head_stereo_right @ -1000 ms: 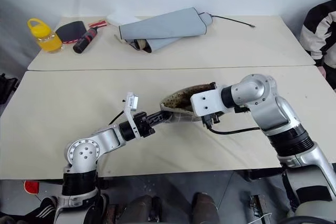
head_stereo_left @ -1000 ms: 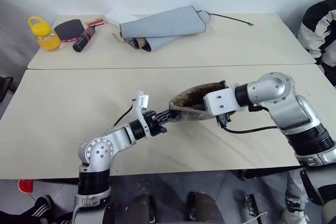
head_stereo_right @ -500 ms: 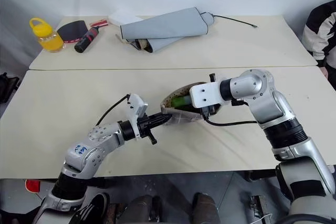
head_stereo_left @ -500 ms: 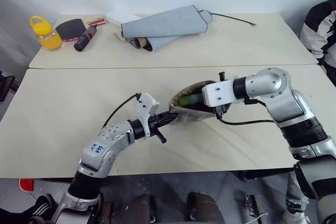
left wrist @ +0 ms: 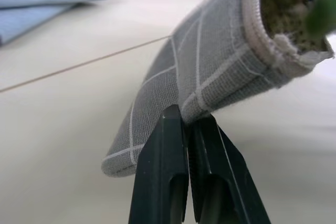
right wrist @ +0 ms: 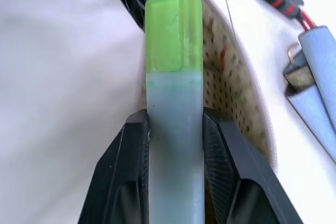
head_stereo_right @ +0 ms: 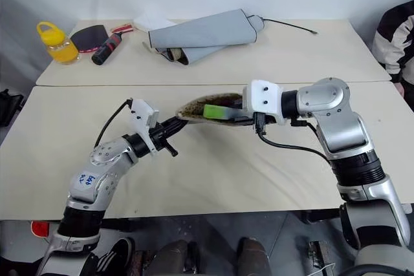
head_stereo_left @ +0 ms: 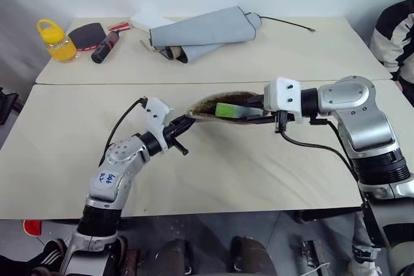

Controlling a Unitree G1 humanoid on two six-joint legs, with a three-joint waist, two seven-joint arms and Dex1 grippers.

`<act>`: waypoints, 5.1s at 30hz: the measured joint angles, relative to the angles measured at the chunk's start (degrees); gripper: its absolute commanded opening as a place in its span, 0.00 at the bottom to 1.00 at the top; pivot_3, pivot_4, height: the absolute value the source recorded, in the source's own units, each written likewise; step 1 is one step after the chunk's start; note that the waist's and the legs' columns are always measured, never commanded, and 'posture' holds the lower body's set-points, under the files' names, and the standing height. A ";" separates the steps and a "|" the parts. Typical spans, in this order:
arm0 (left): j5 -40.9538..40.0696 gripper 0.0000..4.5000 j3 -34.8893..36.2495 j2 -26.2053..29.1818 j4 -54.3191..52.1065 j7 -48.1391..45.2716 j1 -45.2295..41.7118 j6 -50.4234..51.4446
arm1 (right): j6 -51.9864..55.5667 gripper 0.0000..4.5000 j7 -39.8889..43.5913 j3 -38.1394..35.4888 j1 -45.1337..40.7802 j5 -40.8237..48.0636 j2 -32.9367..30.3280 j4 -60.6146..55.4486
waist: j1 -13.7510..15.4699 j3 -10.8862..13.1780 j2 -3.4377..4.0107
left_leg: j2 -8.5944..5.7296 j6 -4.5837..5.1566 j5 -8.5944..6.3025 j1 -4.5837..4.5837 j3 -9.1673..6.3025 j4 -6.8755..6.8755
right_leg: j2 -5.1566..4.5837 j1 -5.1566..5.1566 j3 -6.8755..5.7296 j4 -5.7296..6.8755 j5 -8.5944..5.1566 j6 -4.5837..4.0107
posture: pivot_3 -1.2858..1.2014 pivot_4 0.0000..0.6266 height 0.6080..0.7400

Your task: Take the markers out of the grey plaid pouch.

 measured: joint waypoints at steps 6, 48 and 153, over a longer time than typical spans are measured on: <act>0.84 0.00 3.43 2.44 0.21 -0.05 1.09 -1.10 | -1.52 0.23 -7.39 -3.18 -2.96 -2.65 -1.21 7.62 | -0.10 0.01 0.00 | -0.02 0.01 0.01 -0.02 0.07 0.00 | -0.01 -0.04 0.04 0.00 0.00 0.01 | 0.52 0.24 1.00; -5.18 0.00 6.60 -1.50 -0.75 0.76 0.42 9.93 | 9.37 0.01 -9.22 -2.31 -0.85 3.52 2.94 -3.62 | 0.01 0.01 0.00 | -0.03 -0.03 0.03 -0.02 -0.08 -0.05 | -0.01 -0.09 -0.01 0.26 0.02 0.04 | 0.52 0.24 1.00; -5.47 0.00 13.24 9.78 8.88 2.62 -10.02 11.21 | 16.16 0.12 -1.95 -0.20 -1.28 0.03 -5.86 -3.88 | 0.23 0.01 -0.13 | -0.08 -0.09 -0.01 -0.01 -0.08 -0.17 | 0.00 -0.12 -0.05 0.19 0.01 0.02 | 0.52 0.24 1.00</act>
